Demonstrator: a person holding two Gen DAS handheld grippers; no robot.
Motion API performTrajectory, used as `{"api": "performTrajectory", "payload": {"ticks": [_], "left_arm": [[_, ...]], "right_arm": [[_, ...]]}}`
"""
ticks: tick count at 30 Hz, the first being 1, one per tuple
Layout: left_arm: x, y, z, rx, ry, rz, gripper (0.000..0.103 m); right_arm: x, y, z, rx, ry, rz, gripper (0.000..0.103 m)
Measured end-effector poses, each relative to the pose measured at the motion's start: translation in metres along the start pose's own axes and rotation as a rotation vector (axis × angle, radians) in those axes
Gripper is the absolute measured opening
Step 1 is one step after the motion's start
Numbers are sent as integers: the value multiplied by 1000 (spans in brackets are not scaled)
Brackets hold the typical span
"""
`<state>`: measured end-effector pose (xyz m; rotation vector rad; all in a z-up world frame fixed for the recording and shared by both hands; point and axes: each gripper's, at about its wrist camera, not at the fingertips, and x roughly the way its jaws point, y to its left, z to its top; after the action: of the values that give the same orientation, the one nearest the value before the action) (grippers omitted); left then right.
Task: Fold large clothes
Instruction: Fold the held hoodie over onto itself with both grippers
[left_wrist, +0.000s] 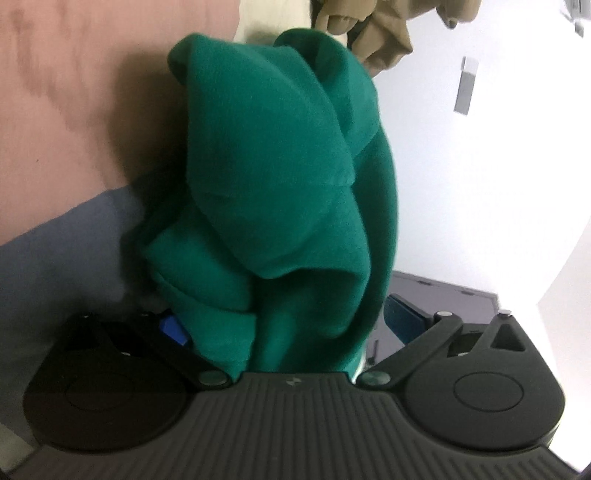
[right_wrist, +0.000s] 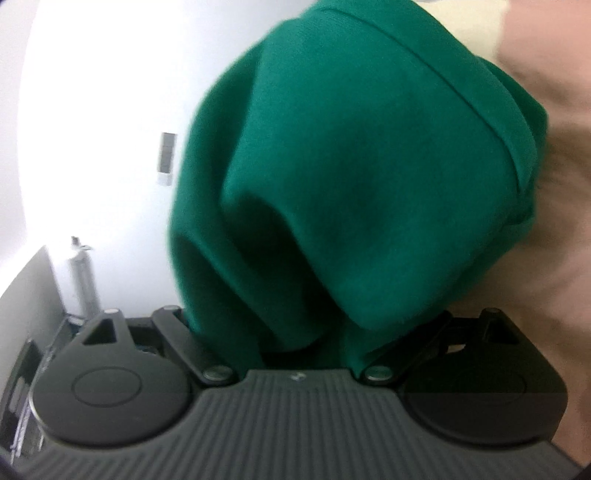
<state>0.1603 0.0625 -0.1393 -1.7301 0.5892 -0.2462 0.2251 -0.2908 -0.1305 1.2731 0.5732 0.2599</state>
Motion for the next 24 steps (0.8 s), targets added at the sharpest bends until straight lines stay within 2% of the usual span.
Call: {"api": "performTrajectory", "payload": {"ticks": [3,9,12,15,16,18,20,24], "left_arm": [[-1,-1,1,-5,-23,-13,103],[1,0,5,-47,-90,73,103],[4,-6,3,-22,-92,111,103],[2,-10,0,16,-92,128,102],[2,-11,-2,34,-91,143,101],[-2,-14,-4,73,-92,180,91],[-3,-18,-6,112,-93,203,82],[-3,-27,-12,205,-97,230,66]], "right_arm": [[-3,-4,2,-11,-2,-37,93],[-3,-1,-1,-30,-14,-52,93],[-16,8,-4,-25,-62,-37,93],[-20,8,-2,43,-96,-32,93],[-18,7,-1,56,-104,-46,94],[-11,7,2,42,-110,-88,95],[-2,9,3,28,-114,-110,101],[12,20,8,-14,-103,-154,101]]}}
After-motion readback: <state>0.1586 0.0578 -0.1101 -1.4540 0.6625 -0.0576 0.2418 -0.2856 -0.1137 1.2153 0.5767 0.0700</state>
